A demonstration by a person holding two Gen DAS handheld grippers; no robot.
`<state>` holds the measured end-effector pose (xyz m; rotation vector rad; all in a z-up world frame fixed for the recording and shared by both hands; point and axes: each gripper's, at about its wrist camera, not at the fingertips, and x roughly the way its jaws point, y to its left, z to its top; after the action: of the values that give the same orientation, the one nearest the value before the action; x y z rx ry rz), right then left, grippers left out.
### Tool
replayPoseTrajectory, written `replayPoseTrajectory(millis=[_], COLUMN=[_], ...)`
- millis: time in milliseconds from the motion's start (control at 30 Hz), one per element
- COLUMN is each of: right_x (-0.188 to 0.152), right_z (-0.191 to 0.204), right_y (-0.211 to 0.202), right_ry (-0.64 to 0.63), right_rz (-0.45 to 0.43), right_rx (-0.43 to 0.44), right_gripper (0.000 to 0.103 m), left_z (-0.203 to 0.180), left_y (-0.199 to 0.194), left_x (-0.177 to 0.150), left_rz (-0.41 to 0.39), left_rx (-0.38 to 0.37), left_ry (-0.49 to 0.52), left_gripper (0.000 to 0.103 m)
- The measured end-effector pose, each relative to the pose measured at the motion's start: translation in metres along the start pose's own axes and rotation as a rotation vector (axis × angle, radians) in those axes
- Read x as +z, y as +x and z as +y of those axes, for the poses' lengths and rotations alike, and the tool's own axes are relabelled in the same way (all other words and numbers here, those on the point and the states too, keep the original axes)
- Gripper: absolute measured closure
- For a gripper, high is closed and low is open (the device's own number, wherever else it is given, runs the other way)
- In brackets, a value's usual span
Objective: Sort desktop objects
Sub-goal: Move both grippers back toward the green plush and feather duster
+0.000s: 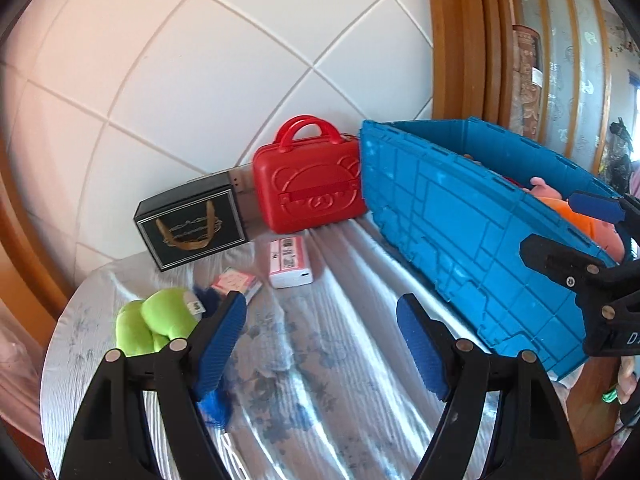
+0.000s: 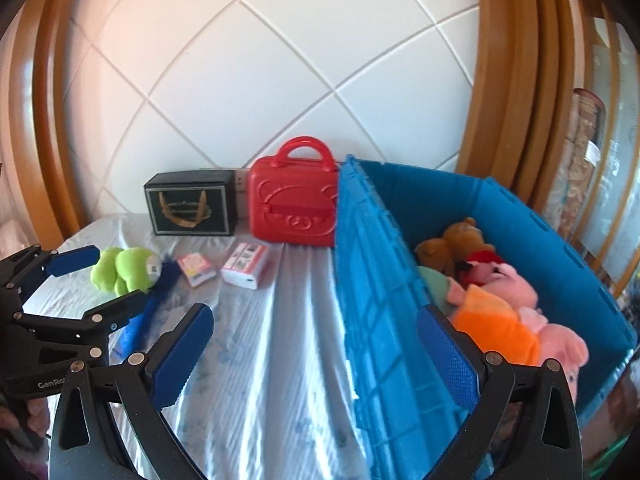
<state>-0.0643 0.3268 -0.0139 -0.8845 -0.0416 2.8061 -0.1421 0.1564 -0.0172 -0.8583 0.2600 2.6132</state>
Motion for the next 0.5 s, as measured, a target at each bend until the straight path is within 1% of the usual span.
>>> replayPoseTrajectory(millis=[167, 300, 500], right_x=[0.011, 0.017, 0.022], right_z=[0.054, 0.096, 0.148], right_y=[0.027, 0.045, 0.071], right_ry=[-0.057, -0.099, -0.153], right_rz=[0.022, 0.038, 0.076], right_rx=[0.094, 0.161, 0.242], right_gripper=[0.000, 0.000, 0.000], left_z=[0.057, 0.101, 0.161], left_y=[0.003, -0.001, -0.003], left_x=[-0.017, -0.032, -0.056], left_rz=[0.034, 0.046, 0.074], left_rx=[0.090, 0.163, 0.257], left_ry=[-0.076, -0.131, -0.223], left_gripper=[0.026, 0.026, 0.026])
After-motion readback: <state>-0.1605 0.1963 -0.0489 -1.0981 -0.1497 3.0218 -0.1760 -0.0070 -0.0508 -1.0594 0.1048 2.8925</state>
